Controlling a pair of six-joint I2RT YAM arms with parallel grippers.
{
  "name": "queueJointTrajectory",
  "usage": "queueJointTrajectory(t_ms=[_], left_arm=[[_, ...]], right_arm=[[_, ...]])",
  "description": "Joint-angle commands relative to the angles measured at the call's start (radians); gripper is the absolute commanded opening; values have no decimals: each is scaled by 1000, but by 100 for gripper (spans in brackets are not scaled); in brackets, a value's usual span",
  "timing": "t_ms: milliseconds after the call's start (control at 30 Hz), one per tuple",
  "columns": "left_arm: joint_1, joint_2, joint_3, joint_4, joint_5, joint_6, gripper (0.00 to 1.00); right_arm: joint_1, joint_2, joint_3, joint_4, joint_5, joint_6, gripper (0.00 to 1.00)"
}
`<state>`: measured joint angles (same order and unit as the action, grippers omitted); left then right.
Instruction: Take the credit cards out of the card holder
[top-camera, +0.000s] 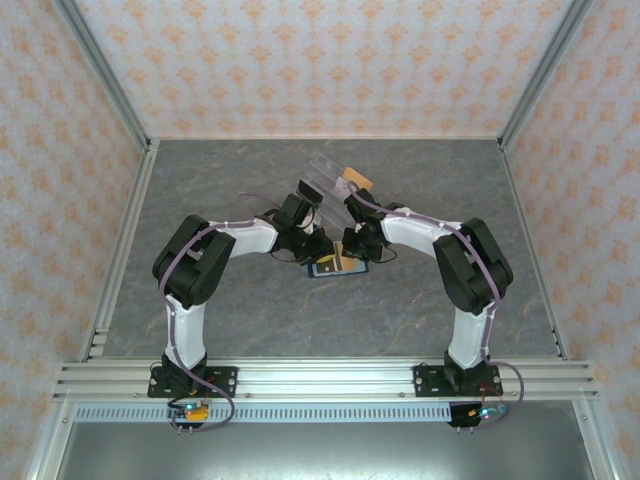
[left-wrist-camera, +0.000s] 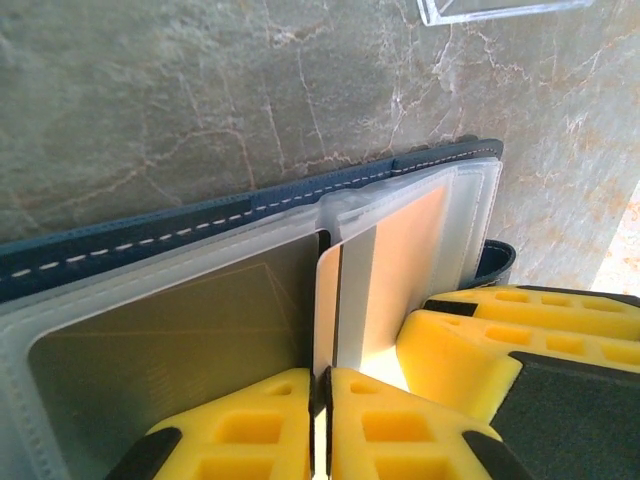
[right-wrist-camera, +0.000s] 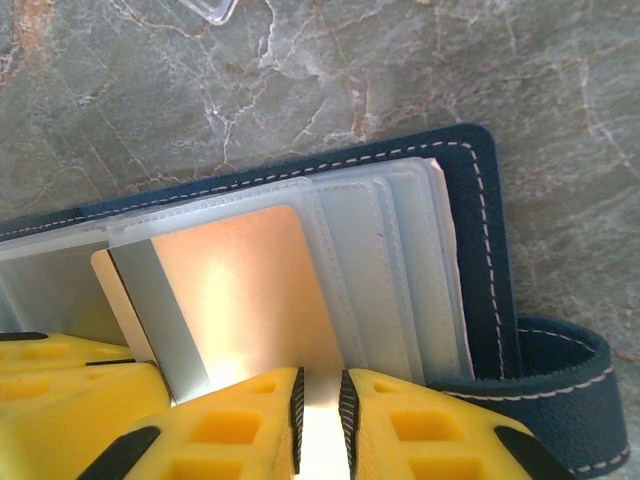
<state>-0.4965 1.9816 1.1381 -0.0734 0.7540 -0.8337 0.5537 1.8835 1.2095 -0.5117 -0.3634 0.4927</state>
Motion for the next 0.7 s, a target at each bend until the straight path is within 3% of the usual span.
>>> queueJointTrajectory(t_ms=[0,200,667], left_arm=[[1,2,10,17,11,6,9],[16,-45,-36,67,56,20,0],[73,-125,-100,6,30,65,0]], right_arm=[[4,56,-16,-30,27,-10,21],[2,50,-25,-33,47,-5,20],[-22,-39,-51,11,20,23,24]])
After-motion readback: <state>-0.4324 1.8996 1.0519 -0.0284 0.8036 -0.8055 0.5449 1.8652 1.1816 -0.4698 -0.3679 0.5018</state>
